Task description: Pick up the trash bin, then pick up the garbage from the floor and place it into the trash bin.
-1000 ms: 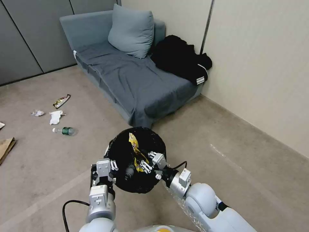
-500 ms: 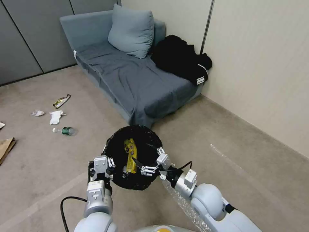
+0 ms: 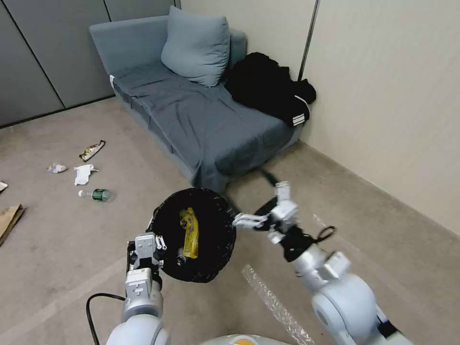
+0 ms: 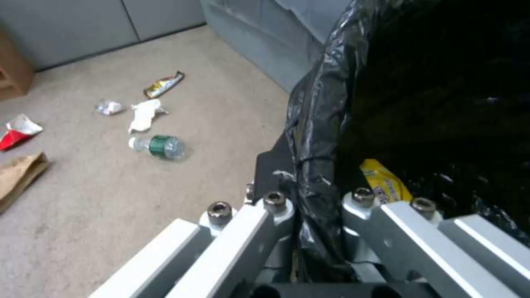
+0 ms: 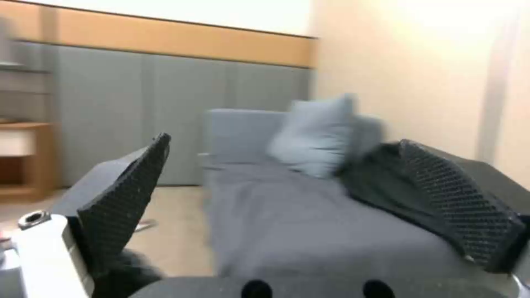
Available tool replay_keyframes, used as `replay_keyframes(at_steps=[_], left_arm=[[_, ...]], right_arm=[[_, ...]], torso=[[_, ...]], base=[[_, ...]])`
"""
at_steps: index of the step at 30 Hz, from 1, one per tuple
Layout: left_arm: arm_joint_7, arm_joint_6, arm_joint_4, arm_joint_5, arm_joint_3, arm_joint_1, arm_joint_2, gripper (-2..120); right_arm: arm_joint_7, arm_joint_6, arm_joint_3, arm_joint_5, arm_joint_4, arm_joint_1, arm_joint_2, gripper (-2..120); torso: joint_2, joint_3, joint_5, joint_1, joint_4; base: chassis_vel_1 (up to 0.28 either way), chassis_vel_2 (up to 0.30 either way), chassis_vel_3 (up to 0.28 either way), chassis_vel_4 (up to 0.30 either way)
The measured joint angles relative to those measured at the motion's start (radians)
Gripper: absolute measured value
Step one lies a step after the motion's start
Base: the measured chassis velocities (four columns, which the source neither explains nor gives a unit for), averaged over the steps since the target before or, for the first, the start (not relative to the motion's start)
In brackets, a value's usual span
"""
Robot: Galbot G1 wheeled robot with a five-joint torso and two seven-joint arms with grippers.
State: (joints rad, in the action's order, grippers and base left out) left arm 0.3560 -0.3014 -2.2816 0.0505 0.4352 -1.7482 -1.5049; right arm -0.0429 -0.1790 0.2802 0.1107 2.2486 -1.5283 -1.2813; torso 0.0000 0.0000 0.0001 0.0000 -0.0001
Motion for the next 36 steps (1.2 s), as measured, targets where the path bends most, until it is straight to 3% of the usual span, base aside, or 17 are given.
replay_keyframes(at_steps=[6,36], left_arm=[[0.000,-0.004,-0.011,-0.004,0.000,-0.002,0.002,3],[0.027,-0.004,-0.028,-0.031,0.020,-0.016,-0.007,3]], right_arm=[[0.078,-0.011,0.046,-0.019,-0.023,-0.042,-0.025,100],[0.056,-0.024,0.058,0.013,-0.067,-0.005,-0.043,100]], torso=[[0.000,0.000,-0.0001,0.000,0.0000],[0.000,0.000,-0.0001,0.000,0.0000]], base=[[0.000,0.000,0.000,0.000],[0.014,0.012,0.016,0.015]])
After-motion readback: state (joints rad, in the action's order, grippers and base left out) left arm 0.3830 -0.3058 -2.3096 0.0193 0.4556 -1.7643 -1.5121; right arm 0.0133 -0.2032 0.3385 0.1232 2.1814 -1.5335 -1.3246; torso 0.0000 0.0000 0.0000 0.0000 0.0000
